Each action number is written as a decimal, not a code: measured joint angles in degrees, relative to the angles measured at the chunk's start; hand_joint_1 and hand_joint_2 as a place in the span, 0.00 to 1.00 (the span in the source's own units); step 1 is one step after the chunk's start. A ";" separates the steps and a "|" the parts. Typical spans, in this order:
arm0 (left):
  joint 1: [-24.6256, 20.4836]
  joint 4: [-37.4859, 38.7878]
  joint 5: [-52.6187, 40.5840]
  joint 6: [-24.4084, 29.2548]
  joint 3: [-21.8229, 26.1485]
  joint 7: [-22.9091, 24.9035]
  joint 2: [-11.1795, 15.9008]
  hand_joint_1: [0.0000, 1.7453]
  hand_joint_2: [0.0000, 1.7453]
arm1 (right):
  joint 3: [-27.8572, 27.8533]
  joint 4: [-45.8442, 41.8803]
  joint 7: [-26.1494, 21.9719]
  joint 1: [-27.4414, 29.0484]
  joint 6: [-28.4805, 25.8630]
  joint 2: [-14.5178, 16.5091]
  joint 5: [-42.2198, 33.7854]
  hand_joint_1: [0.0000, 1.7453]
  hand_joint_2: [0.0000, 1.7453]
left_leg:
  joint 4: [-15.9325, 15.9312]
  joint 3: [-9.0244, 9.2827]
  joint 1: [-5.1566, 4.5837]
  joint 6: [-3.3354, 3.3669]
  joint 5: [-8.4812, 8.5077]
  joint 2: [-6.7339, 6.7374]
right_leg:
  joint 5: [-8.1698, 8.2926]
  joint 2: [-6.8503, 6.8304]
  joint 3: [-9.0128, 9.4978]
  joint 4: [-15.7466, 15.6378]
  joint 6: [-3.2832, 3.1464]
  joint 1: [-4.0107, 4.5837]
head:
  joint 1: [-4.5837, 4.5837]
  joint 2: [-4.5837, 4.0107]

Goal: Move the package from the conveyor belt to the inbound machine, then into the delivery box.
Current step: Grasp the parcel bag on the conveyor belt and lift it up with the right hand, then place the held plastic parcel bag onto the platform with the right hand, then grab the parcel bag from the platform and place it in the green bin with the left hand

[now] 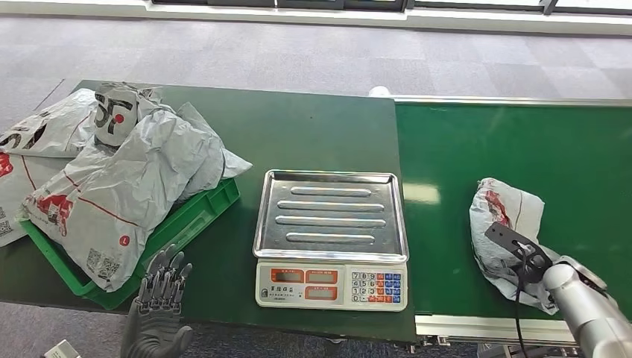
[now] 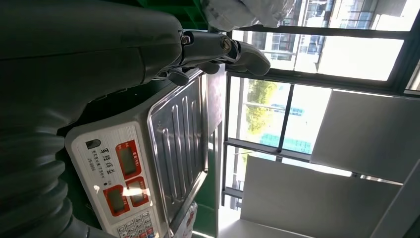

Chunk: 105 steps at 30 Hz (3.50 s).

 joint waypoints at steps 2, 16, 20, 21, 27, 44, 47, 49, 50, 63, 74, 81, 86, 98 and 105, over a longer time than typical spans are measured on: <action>0.88 -1.60 -0.90 -0.30 0.57 1.39 -1.29 0.00 1.00 | -3.97 -5.75 -11.18 1.91 -19.09 3.06 -1.52 1.00 1.00 | 0.01 -0.12 -0.04 -0.05 0.07 0.07 | 0.07 0.06 -0.30 0.05 -0.05 -0.06 | -0.01 0.00; 2.23 -4.00 -1.05 1.13 1.05 0.60 -3.68 0.00 1.00 | -22.99 -32.55 -26.97 13.31 -45.91 10.62 -18.20 1.00 1.00 | -0.02 -0.16 -0.12 -0.10 0.22 -0.72 | -0.16 -0.68 -0.58 0.07 -0.07 -0.14 | -0.01 0.00; 2.12 -3.88 -1.02 1.10 1.04 0.01 -3.44 0.00 1.00 | -22.62 -35.51 -25.27 14.44 -38.83 10.87 -19.07 1.00 1.00 | -0.02 -0.18 -0.12 -0.10 0.23 -0.72 | -0.15 -0.68 -0.57 0.10 -0.08 -0.14 | 0.00 0.00; 1.92 -3.66 -1.18 0.77 1.03 -0.36 -3.22 0.00 1.00 | -21.71 -36.59 -23.73 14.81 -32.75 10.52 -18.44 1.00 1.00 | -0.03 -0.19 -0.12 -0.11 0.23 -0.69 | -0.15 -0.66 -0.57 0.11 -0.08 -0.14 | 0.00 0.00; -0.47 -0.64 -4.29 -3.78 1.14 -1.32 -2.39 0.00 1.00 | -7.58 -44.49 -16.38 15.61 1.13 8.11 -9.69 1.00 1.00 | -0.04 -0.22 -0.11 -0.10 0.29 -0.32 | -0.05 -0.40 -0.74 0.18 -0.12 -0.12 | -0.01 0.00; -0.47 1.79 -6.97 -5.03 2.77 -1.41 -4.27 0.00 1.00 | 17.50 -49.68 -14.21 6.48 5.40 11.26 -1.59 1.00 1.00 | -0.04 -0.28 -0.10 -0.15 0.35 -0.29 | -0.01 -0.36 -0.83 0.23 -0.17 -0.12 | -0.01 0.00; -0.44 1.86 -6.91 -4.98 2.77 -1.41 -4.31 0.00 1.00 | 17.71 -50.26 -14.26 6.50 5.15 11.52 -1.38 1.00 1.00 | -0.04 -0.28 -0.10 -0.15 0.34 -0.28 | -0.01 -0.35 -0.83 0.23 -0.17 -0.13 | -0.01 0.00; -0.44 1.88 -6.85 -4.98 2.77 -1.41 -4.33 0.00 1.00 | 17.74 -50.60 -14.20 6.51 5.14 11.59 -1.20 0.50 1.00 | -0.04 -0.28 -0.10 -0.15 0.34 -0.28 | -0.01 -0.35 -0.83 0.22 -0.17 -0.12 | 0.00 0.00; -0.44 1.88 -6.81 -4.97 2.77 -1.41 -4.34 0.00 1.00 | 17.75 -50.69 -14.17 6.51 5.14 11.62 -1.16 0.25 1.00 | -0.04 -0.28 -0.10 -0.15 0.34 -0.28 | -0.01 -0.35 -0.83 0.22 -0.17 -0.12 | 0.00 0.00; -0.48 1.88 -6.66 -4.82 2.70 -0.85 -4.95 0.00 1.00 | 17.84 -50.98 -11.68 6.69 5.06 11.67 -0.02 0.00 1.00 | -0.04 -0.26 -0.10 -0.15 0.35 -0.25 | 0.00 -0.33 -0.86 0.23 -0.18 -0.12 | 0.00 0.00; -0.62 1.86 -7.65 -5.31 2.69 -0.39 -5.72 0.00 1.00 | 17.84 -52.71 -12.45 7.11 5.67 11.66 -1.63 0.00 1.00 | -0.03 -0.25 -0.10 -0.15 0.35 -0.25 | 0.00 -0.32 -0.87 0.22 -0.18 -0.12 | -0.01 0.00; 0.25 -0.17 -11.04 -4.36 2.97 -1.36 -6.63 0.00 1.00 | 12.14 -61.61 -17.62 13.94 -1.98 11.84 -12.65 0.00 1.00 | -0.03 -0.35 -0.11 -0.15 0.32 -0.41 | -0.03 -0.47 -0.90 0.21 -0.18 -0.13 | 0.00 0.00; 0.59 -2.46 -15.08 -2.06 3.26 0.47 -7.48 0.00 1.00 | 5.34 -69.47 -26.54 20.56 -14.22 14.12 -21.07 0.00 1.00 | -0.02 -0.31 -0.11 -0.15 0.28 -0.48 | -0.12 -0.54 -0.95 0.17 -0.15 -0.13 | -0.02 0.00; -2.23 -6.20 -31.58 8.14 3.12 12.23 -8.21 0.00 1.00 | -6.50 -87.72 -41.97 39.68 -42.17 23.60 -38.30 0.00 1.00 | -0.06 -0.11 -0.08 -0.25 0.09 -0.45 | -0.32 -0.57 -0.84 0.18 -0.26 -0.11 | 0.00 0.00; -19.21 0.75 -42.47 16.42 -3.42 21.11 -7.06 0.00 1.00 | -4.24 -86.03 -42.12 46.65 -42.08 23.54 -43.63 0.00 1.00 | -0.06 -0.14 -0.08 -0.27 0.22 -0.43 | -0.11 -0.56 -0.82 0.20 -0.29 -0.12 | 0.00 0.00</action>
